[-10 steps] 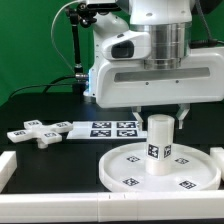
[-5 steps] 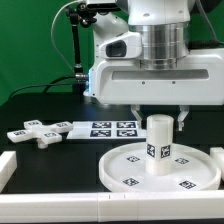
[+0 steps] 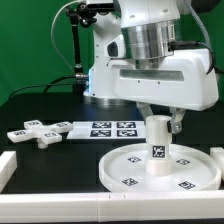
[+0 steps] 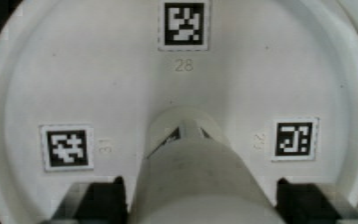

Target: Assemble round table

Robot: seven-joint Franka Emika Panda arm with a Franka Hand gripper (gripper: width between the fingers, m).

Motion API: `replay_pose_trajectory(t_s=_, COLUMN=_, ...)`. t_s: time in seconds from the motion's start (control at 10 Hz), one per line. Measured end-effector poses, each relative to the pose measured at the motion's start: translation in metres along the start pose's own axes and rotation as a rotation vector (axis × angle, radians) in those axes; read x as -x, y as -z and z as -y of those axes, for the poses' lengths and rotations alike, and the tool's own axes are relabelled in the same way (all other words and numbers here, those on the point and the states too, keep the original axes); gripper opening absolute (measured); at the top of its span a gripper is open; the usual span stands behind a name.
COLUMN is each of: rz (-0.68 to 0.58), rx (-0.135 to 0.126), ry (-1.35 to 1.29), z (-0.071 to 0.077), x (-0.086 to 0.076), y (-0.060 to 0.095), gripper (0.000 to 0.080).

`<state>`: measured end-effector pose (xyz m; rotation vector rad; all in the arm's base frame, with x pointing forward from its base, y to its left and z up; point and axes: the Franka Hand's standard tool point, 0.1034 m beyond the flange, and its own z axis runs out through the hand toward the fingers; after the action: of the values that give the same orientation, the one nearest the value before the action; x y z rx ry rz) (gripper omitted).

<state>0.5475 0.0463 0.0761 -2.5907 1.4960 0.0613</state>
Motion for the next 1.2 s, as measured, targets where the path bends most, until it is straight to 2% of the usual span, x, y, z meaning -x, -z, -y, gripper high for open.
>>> replay_pose_trajectory(t_s=0.5, rz=0.014, rx=-0.012, ry=-0.219, z=0.0017, x=0.0017, y=0.0000, gripper=0.0407)
replay_pose_trajectory(t_s=0.6, rz=0.014, rx=-0.011, ry=-0.193, z=0.0016, x=0.0019, y=-0.0002, gripper=0.0508)
replay_pose_trajectory(t_s=0.7, rz=0.014, rx=-0.011, ry=-0.164, z=0.0015, x=0.0020, y=-0.0006, gripper=0.0508)
replay_pose_trajectory(t_s=0.8, rz=0.014, rx=-0.008, ry=-0.137, z=0.0013, x=0.0016, y=-0.0006, gripper=0.0605)
replay_pose_trajectory(t_s=0.9, rz=0.012, rx=-0.009, ry=-0.023, z=0.0031, x=-0.0018, y=0.0011, gripper=0.0636)
replay_pose_trajectory(t_s=1.2, rz=0.002, rx=-0.014, ry=0.323, z=0.0067, x=-0.0060, y=0.0021, gripper=0.0648)
